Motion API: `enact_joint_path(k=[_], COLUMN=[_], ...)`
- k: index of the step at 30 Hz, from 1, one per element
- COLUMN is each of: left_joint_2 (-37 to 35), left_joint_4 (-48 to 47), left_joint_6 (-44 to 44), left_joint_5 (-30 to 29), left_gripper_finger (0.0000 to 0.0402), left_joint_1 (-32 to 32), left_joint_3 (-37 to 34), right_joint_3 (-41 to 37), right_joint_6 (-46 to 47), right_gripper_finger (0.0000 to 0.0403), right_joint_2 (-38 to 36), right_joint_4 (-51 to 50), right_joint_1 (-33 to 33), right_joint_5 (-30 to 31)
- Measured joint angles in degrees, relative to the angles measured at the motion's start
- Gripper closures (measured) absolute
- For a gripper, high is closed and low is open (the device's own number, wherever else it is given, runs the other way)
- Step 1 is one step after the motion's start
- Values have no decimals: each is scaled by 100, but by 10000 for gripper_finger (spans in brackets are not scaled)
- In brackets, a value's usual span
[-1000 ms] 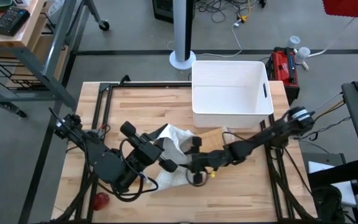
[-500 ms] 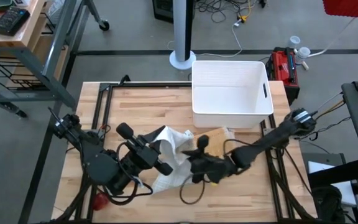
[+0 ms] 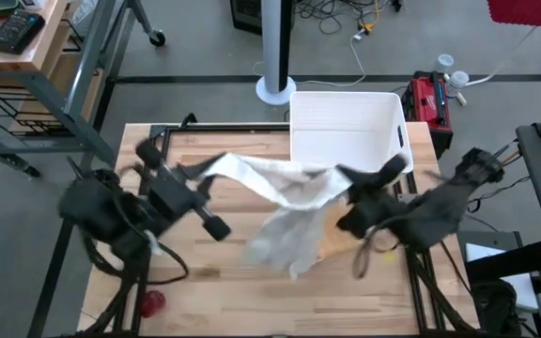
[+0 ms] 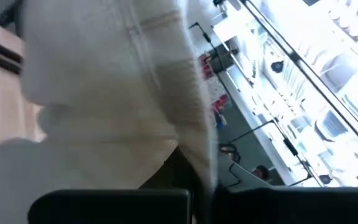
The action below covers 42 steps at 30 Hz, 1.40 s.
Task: Fold towel
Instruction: Fold the white checkered towel
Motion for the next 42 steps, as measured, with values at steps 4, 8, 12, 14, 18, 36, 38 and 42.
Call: enact_joint_path(k=[4,8,12,14,18,36,38,42], left_joint_2=[0,-223,-291,-295,-250,-306,-319,-400], left_joint_4=[37,892,1207,1175,1161,1274,1266,1206], left_joint_6=[364,726,1041,1047,1247,2351,2470,2751], left_joint_5=[479,1002,1054,1047,1054,840,847,870], left_gripper_finger=[401,401,401,401,401,401,401,401], left_joint_1=[95,334,642,735,827,1357,1463,1679], left_joint_3=[650,537,523,509,501,530,530,519], right_joint_3=[689,1352,2013,2340,2860,4382,4382,4375], right_joint_6=[-483,-102,1469,2665,4516,-198,-429,-446], right_gripper_finger=[402,403,403,403,403,403,403,403], right_joint_2=[-196,-233,-150,-75,104,1104,1184,1294], right_joint_4=[2,-79,-1421,-2484,-4415,-2426,-2181,-2177], right_joint_1=[219,703,1152,1236,1262,623,597,542], right_joint_5=[-82,-828,-1704,-2150,-2438,444,292,190])
